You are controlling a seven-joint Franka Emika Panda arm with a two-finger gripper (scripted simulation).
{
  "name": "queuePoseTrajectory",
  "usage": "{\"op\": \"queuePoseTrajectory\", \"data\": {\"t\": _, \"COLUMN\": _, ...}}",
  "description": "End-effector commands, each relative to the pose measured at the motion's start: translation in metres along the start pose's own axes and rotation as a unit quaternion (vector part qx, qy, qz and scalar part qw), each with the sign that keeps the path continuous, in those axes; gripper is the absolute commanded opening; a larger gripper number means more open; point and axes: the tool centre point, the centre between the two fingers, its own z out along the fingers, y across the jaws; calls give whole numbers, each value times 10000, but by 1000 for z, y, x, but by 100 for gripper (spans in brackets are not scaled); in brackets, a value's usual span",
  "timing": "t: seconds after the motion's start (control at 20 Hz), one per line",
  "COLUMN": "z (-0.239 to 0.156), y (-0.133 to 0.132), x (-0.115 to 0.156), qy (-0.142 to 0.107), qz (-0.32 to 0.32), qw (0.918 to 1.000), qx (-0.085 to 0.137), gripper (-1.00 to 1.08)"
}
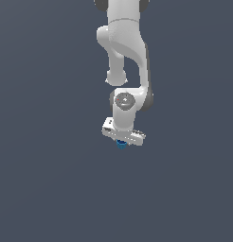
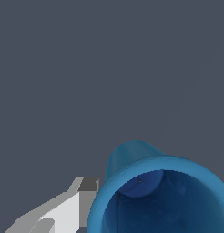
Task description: Pick up the object and move it to a goal position.
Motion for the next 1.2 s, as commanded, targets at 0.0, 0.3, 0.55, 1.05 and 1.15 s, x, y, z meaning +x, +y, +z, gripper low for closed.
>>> {"op": "queuePoseTrajectory", "data": {"t": 0.0, "z": -1, "y": 1, "x": 1, "qy": 2, "qz": 3, "qw": 10000, "qx": -1, "gripper": -100}}
{"op": "queuePoseTrajectory", "data": {"t": 0.3, "z": -21, "y": 14, "x": 7, "qy": 3, "qz": 2, "qw": 10000, "qx": 2, "gripper": -100}}
{"op": "queuePoseTrajectory", "data": {"t": 0.55, "z": -54, "y": 36, "x": 18, "qy": 3, "qz": 2, "qw": 10000, "qx": 2, "gripper": -100}}
{"op": "queuePoseTrajectory", "data": {"t": 1.05, "z": -151, "y": 98, "x": 50, "qy": 2, "qz": 3, "qw": 10000, "qx": 5, "gripper": -100}}
{"op": "queuePoseTrajectory", "data": {"t": 1.15, "z": -171, "y": 111, "x": 58, "qy": 2, "qz": 3, "qw": 10000, "qx": 5, "gripper": -100}}
